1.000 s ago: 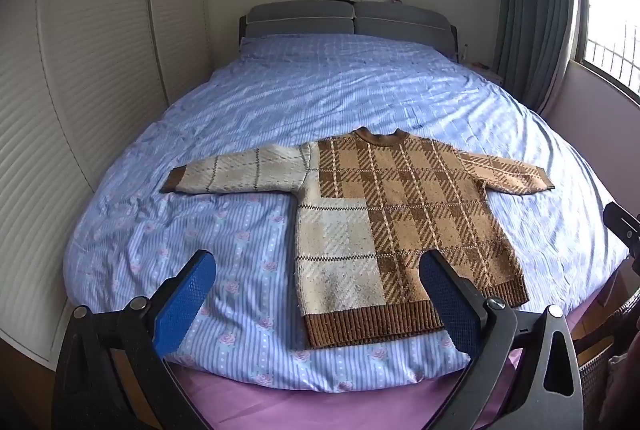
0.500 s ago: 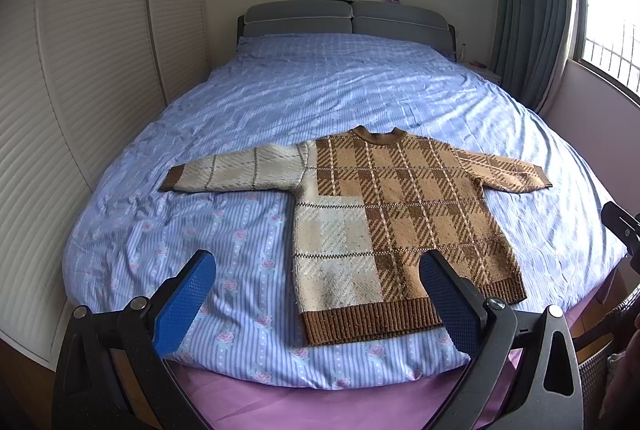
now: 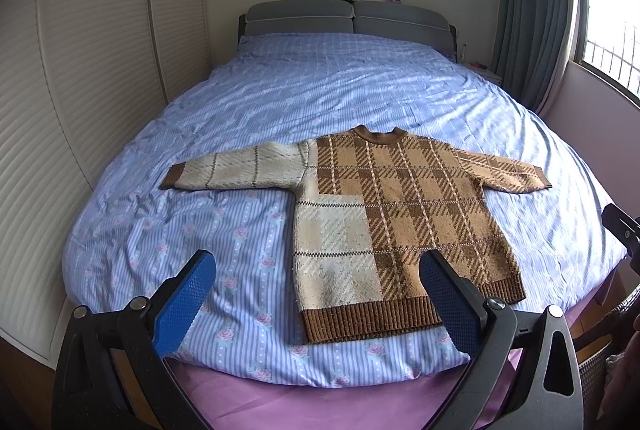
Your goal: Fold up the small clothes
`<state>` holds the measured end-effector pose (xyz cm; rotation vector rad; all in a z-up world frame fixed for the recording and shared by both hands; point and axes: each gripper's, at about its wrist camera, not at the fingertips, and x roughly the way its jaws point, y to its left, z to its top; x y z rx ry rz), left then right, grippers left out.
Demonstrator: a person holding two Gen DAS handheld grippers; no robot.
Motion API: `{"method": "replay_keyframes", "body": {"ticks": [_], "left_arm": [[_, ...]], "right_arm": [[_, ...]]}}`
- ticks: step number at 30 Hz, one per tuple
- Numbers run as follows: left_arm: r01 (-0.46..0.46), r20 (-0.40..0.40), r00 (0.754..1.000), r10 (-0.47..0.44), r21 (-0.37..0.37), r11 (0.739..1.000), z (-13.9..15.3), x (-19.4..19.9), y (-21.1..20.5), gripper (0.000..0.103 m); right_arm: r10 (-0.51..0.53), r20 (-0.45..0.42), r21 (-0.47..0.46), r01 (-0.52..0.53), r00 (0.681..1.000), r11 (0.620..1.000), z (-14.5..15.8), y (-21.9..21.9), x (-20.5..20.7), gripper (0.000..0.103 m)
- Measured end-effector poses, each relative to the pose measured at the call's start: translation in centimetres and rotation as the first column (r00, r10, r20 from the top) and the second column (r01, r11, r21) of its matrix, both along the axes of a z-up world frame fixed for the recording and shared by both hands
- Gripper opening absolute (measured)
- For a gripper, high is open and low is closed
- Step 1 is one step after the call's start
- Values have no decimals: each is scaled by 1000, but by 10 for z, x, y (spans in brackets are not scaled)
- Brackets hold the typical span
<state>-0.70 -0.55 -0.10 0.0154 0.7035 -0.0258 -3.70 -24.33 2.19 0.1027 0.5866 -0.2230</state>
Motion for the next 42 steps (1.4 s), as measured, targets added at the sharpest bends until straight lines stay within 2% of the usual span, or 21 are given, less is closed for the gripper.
{"method": "replay_keyframes", "body": {"ticks": [42], "left_arm": [[1,1,1000,-1,-2,1000,1,0,2,103]], "right_arm": [[-2,-4,10,2,1000,1000,-1,-3,-3,103]]}}
